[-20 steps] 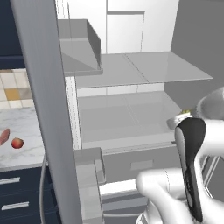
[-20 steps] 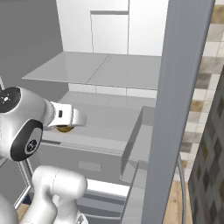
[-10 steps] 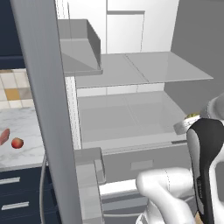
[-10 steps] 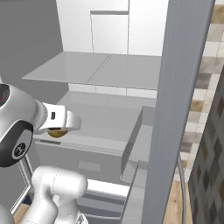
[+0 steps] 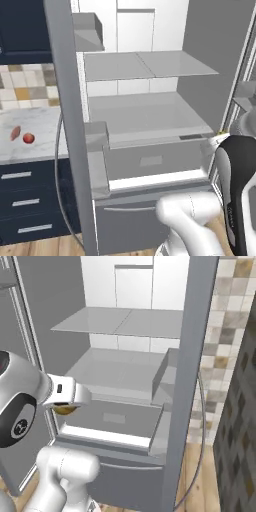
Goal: Open the fridge, remove the peach, squash, and steak, and place them on any counter.
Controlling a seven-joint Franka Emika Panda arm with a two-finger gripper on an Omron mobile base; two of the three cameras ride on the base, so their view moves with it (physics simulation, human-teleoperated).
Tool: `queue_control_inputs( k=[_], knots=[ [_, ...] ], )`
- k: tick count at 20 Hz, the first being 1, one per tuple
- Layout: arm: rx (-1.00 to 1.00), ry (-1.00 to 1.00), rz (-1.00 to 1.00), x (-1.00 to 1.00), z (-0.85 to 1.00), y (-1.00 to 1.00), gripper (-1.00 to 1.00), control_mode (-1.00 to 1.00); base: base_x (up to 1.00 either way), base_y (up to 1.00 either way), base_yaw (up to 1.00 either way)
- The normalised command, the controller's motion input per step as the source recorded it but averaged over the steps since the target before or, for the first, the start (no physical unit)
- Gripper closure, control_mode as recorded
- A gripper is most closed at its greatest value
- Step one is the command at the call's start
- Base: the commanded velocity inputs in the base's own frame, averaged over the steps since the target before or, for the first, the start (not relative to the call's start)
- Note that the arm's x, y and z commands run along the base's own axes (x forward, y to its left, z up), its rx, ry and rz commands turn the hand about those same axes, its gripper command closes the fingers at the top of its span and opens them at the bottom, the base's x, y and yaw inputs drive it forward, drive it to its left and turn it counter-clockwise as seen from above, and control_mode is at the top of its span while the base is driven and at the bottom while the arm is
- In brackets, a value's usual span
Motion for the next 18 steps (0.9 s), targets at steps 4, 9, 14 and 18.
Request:
queue_control_inputs(
  k=[4,9,14,18],
  knots=[
    [0.00,0.00,0.00,0.00,0.00,0.00,1.00,1.00,-1.00,0.17,0.03],
    [0.00,0.00,0.00,0.00,0.00,0.00,1.00,1.00,-1.00,0.33,0.06],
    [0.00,0.00,0.00,0.00,0.00,0.00,1.00,1.00,-1.00,0.88,0.09],
    [0.00,0.00,0.00,0.00,0.00,0.00,1.00,1.00,-0.34,1.00,0.03]
  ],
)
